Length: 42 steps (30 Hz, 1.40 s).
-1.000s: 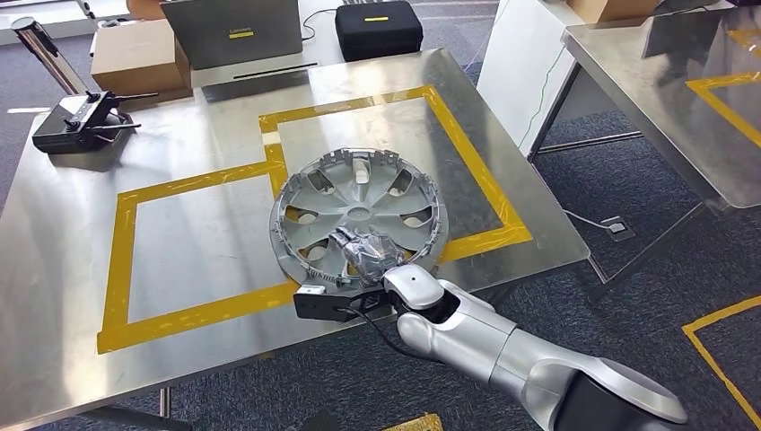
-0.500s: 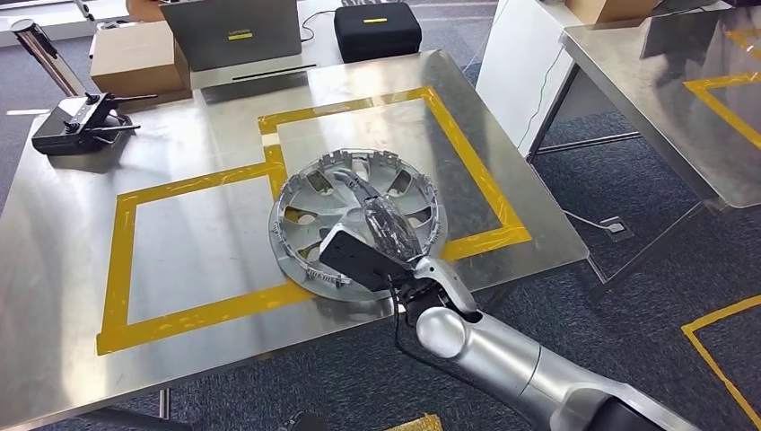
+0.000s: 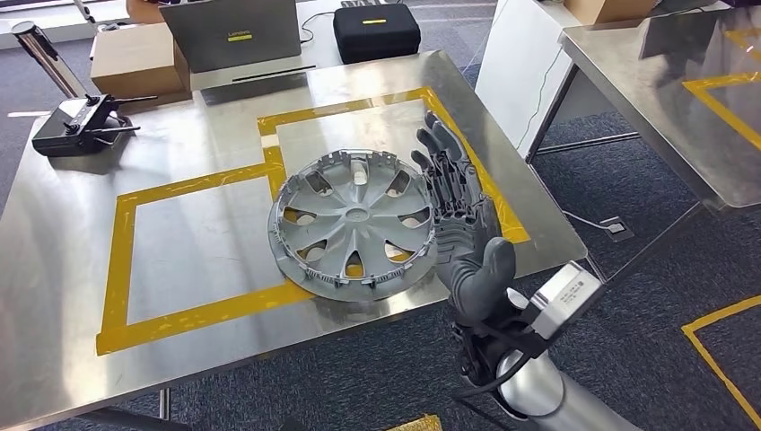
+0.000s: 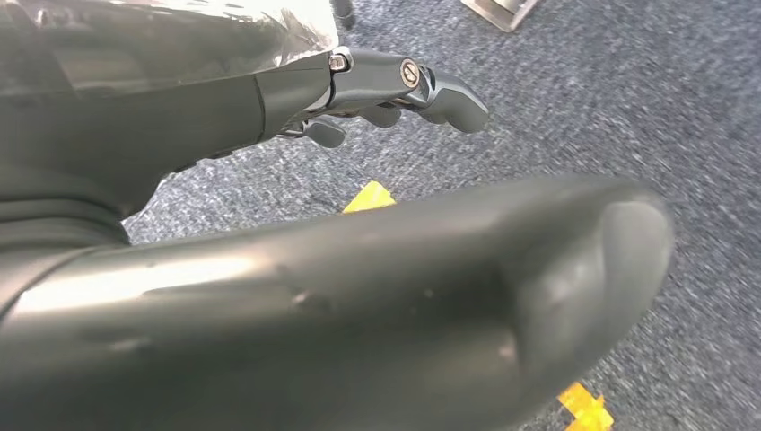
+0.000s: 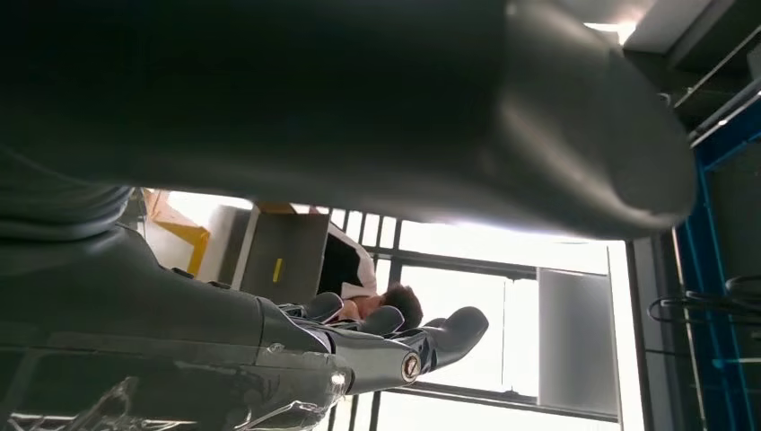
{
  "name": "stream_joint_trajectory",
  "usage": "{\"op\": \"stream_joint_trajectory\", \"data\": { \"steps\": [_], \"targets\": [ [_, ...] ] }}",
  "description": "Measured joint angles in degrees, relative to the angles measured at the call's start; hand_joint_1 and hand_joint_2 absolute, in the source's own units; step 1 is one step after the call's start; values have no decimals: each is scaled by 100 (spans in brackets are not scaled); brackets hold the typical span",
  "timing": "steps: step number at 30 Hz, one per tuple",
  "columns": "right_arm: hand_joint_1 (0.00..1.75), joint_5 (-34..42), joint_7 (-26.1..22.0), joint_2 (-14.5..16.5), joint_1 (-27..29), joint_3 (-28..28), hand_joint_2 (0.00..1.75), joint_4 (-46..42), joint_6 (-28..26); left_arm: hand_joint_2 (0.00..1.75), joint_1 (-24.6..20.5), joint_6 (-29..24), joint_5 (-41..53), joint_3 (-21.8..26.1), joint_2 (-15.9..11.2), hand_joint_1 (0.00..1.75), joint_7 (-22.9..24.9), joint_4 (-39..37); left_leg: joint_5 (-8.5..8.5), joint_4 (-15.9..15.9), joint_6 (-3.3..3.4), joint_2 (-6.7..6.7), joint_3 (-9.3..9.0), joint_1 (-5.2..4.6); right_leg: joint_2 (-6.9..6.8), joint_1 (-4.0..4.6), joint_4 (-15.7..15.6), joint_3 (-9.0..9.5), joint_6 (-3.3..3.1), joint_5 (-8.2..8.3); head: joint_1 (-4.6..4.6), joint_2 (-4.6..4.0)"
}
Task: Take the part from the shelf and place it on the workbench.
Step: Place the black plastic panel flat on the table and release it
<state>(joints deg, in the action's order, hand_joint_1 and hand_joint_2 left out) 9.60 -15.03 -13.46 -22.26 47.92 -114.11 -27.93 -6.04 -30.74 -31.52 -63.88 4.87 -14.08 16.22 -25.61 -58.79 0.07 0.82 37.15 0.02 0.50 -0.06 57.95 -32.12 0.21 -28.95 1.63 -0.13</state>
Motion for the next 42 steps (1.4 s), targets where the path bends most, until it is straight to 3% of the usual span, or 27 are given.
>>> {"op": "stream_joint_trajectory", "data": {
  "steps": [15, 24, 26, 29, 30, 31, 32, 33, 35, 37, 39, 40, 42],
  "targets": [
    [0, -3, -47, -202, 430, -149, 0, -983, 2, 0, 19, -36, -20, 121, -13, 0, 46, -2, -16, -5, 7, 1, -6, -15, -1, -12, -1, 7, 0, -8, -1, 0],
    [0, 19, -56, -220, 477, -150, 0, -1063, 26, 0, 18, -32, -21, 144, -45, 0, 88, -2, -48, 0, 108, -3, -33, -42, 2, -57, -12, 46, 94, -53, -2, 0],
    [0, 19, -60, -229, 478, -153, 0, -1084, 33, 0, 11, -32, -20, 144, -46, 0, 93, -1, -22, 59, 138, -12, -80, -2, -5, -54, 193, -14, 131, -229, 7, 0],
    [0, 25, -64, -241, 488, -153, 0, -1093, 48, 0, -3, -30, -17, 144, -47, 0, 107, 0, -23, 71, 149, -20, -101, 18, -14, -77, 1205, -474, 169, -762, 23, 0],
    [0, 30, -64, -243, 493, -152, 0, -1093, 54, 0, -3, -30, -17, 144, -48, 0, 111, 0, -24, 66, 147, -21, -100, 19, -14, -87, 1464, -602, 179, -822, 25, 0],
    [0, 35, -64, -245, 495, -152, 0, -1093, 59, 0, -3, -29, -17, 144, -49, 0, 116, 0, -27, 59, 143, -21, -100, 22, -15, -98, 1530, -638, 188, -766, 25, 0],
    [0, 41, -64, -247, 495, -152, 0, -1093, 63, 0, -3, -29, -17, 144, -50, 0, 120, 0, -33, 46, 131, -21, -100, 30, -16, -110, 1373, -564, 197, -604, 25, 0],
    [0, 48, -64, -247, 492, -152, 0, -1093, 68, 0, -4, -28, -16, 144, -50, 0, 121, 0, -41, 27, 112, -20, -100, 40, -18, -124, 1031, -396, 206, -389, 26, 0],
    [0, 65, -64, -247, 487, -151, 0, -1094, 84, 0, -8, -27, -11, 144, -53, 0, 128, 0, -55, -16, 39, -13, -88, 49, 4, -121, 353, -51, 186, -107, 26, 0],
    [0, 87, -66, -247, 481, -149, 0, -1094, 102, 0, -13, -21, -7, 144, -55, 0, 136, 0, -32, -36, -51, -5, -77, 52, 40, -91, 125, 49, 112, -52, 25, 0],
    [0, 104, -67, -249, 474, -146, 0, -1093, 117, 0, -9, -15, -4, 144, -54, 0, 145, 0, 1, -32, -133, 0, -67, 71, 44, -74, 114, 6, 11, 1, 23, 0],
    [0, 109, -68, -249, 470, -145, 0, -1091, 124, 0, -5, -11, -4, 143, -54, 0, 149, 0, -57, -64, -167, -2, -49, 80, 32, -72, 109, -16, -43, 33, 19, 0],
    [0, 117, -68, -246, 466, -141, 0, -1090, 133, 0, -4, -8, -4, 142, -54, 0, 157, 0, -420, -408, -204, -9, 58, 85, -2, -76, 91, -68, -135, 100, -1, 0]
  ]
}}
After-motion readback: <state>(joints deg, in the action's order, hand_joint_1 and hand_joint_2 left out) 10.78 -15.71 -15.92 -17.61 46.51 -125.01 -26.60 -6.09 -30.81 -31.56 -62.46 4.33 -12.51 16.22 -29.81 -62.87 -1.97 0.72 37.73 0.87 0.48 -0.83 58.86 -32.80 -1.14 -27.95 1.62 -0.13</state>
